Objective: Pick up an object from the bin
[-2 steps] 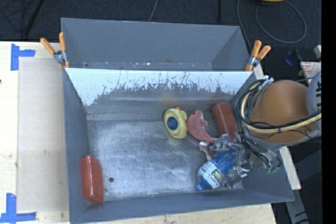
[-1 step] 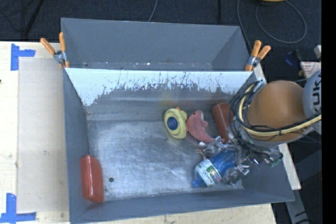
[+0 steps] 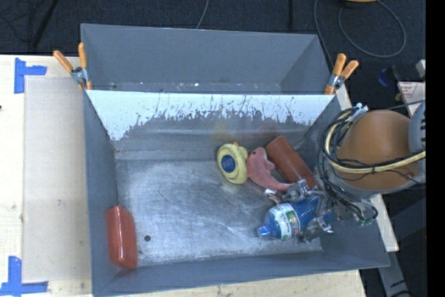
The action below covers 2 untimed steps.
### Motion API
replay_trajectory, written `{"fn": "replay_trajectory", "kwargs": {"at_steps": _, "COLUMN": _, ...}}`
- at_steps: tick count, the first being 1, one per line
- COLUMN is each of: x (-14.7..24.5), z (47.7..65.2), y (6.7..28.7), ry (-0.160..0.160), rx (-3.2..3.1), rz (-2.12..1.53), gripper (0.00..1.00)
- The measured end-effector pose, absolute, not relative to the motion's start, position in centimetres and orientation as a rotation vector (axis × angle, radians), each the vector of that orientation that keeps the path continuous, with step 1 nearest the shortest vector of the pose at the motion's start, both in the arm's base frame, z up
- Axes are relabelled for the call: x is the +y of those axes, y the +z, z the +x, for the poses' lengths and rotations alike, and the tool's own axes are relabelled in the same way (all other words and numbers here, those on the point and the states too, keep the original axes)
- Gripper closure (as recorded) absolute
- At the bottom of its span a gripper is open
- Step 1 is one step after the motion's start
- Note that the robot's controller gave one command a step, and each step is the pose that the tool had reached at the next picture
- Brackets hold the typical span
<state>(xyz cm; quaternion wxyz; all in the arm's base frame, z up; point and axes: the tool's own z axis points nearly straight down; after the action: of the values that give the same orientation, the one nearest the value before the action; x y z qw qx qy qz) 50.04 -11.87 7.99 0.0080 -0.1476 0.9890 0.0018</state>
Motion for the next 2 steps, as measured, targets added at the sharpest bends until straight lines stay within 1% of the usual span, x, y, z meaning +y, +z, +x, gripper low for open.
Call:
{"fn": "replay_trajectory", "kwargs": {"at_steps": 1, "x": -12.23, "z": 49.87, "y": 7.79, "ry": 0.000, "rx": 3.096, "rz": -0.460, "gripper": 1.00}}
{"fn": "replay_trajectory", "kwargs": {"at_steps": 2, "x": -12.22, "z": 49.77, "y": 8.19, "ry": 0.000, "rx": 3.099, "rz": -0.460, "gripper": 1.00}}
